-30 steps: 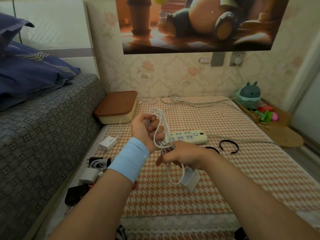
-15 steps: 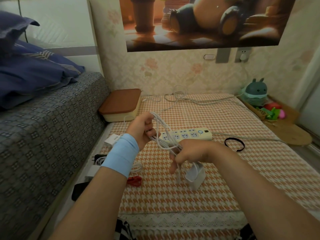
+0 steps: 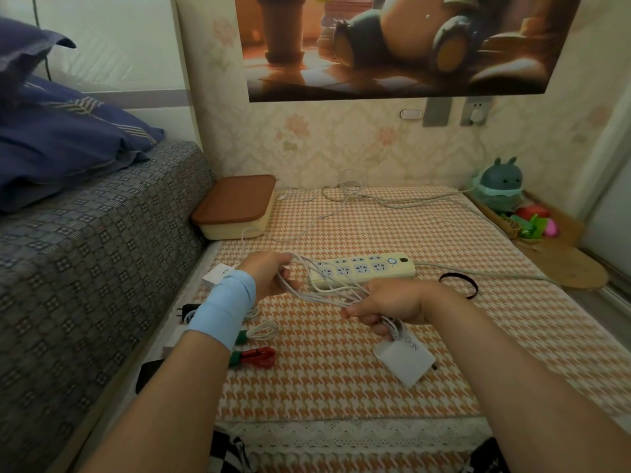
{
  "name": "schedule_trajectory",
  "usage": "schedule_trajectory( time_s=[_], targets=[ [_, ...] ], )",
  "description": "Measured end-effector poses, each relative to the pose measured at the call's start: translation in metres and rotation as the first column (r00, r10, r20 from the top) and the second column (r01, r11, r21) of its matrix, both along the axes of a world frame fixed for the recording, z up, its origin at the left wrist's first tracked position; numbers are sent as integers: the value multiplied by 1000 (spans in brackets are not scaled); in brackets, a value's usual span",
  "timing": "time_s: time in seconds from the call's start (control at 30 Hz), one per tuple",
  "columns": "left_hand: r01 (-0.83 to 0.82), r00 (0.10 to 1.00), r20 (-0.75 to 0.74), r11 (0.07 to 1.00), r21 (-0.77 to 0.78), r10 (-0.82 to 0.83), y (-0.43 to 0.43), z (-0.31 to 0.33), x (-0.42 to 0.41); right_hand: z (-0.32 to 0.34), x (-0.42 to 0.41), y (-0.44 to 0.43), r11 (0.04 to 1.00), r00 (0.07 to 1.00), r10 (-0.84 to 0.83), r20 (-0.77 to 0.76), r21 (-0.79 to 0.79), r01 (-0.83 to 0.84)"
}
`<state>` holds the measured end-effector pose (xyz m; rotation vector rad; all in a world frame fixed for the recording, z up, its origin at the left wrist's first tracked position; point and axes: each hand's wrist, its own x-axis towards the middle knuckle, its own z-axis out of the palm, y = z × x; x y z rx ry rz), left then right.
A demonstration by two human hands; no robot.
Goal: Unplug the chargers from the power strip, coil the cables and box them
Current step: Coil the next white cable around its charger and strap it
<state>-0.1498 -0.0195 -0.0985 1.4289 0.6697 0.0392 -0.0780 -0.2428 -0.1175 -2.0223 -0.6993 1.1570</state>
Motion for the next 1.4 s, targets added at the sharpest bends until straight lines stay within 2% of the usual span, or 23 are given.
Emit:
schedule_trajectory(
  time_s=[0.03, 0.07, 0.1, 0.13, 0.17, 0.23, 0.27, 0.3, 0.37, 0.43, 0.47, 0.57, 0.7, 0.77, 0.87, 0.97, 1.0, 1.07, 1.13, 1.2, 1.27, 1.33, 1.4],
  targets=[
    [45, 998, -54, 972, 233, -33, -1, -1, -1, 0, -1, 0, 1000, 1000, -11, -3, -7, 11],
    [125, 990, -114, 864, 488, -79, -2, -1, -3, 1, -1, 0, 1000, 1000, -18, 1, -17, 18],
    [188, 982, -141, 699, 690, -125, -5, -1, -6, 2, -2, 1, 999, 1000, -23, 5, -29, 23],
    [187, 978, -104, 547, 816, -180, -9, 2, -10, 3, -2, 1, 999, 1000, -30, 6, -40, 30],
    [131, 965, -13, 441, 888, -260, -17, 9, -15, 2, -2, 1, 998, 999, -46, 3, -44, 46],
    [-20, 870, 146, 262, 965, -471, -35, 23, -23, 2, -1, 3, 996, 996, -85, -6, -41, 85],
    [-24, 820, 93, 130, 991, -564, -44, 27, -24, 1, -1, 3, 995, 995, -95, -7, -42, 94],
    [15, 787, -12, -1, 1000, -617, -52, 27, -24, 2, -2, 3, 995, 996, -90, -6, -41, 90],
    [193, 751, -281, -209, 959, -598, -63, 16, -18, 3, -4, 3, 999, 999, -40, -22, -23, 39],
    [394, 709, -496, -301, 868, -502, -64, 3, -11, 6, -5, 0, 998, 998, 56, -16, -15, -56],
    [479, 693, -553, -278, 833, -463, -62, -2, -8, 8, -5, -3, 995, 995, 94, 12, -15, -94],
    [618, 678, -560, -45, 785, -476, -56, -8, -4, 13, -2, -15, 994, 988, 104, 115, 12, -106],
    [587, 755, -357, 325, 742, -550, -53, -12, -3, 13, 4, -27, 993, 988, 57, 143, 98, -72],
    [578, 772, -289, 438, 688, -566, -51, -11, -5, 12, 5, -29, 990, 991, 26, 132, 136, -44],
    [643, 743, -246, 561, 521, -622, -48, -13, -11, 8, 9, -25, 996, 963, -34, 269, 84, 12],
    [658, 751, -252, 721, 215, -611, -46, -16, -12, -2, 11, -18, 999, 934, -46, 354, 10, 46],
    [642, 756, -290, 750, 157, -587, -45, -16, -11, -5, 10, -15, 999, 926, -36, 375, 1, 39],
    [644, 745, -363, 746, 170, -560, -46, -19, -11, -2, 8, -10, 999, 854, -18, 519, -31, 40],
    [653, 741, -359, 734, 188, -568, -47, -19, -11, 7, 1, -4, 998, 678, 43, 734, -66, 7],
    [663, 737, -332, 725, 187, -588, -46, -17, -9, 11, -7, 6, 987, 544, 162, 824, -123, -107],
    [699, 705, -330, 692, 177, -628, -41, -17, -6, 5, -15, 16, 962, 561, 270, 783, -194, -193],
    [739, 666, -299, 660, 137, -684, -34, -19, -5, -5, -19, 23, 970, 663, 234, 711, -124, -210],
    [769, 633, -221, 635, 71, -742, -25, -19, -6, -8, -14, 25, 981, 685, 171, 708, -54, -188]
  ],
)
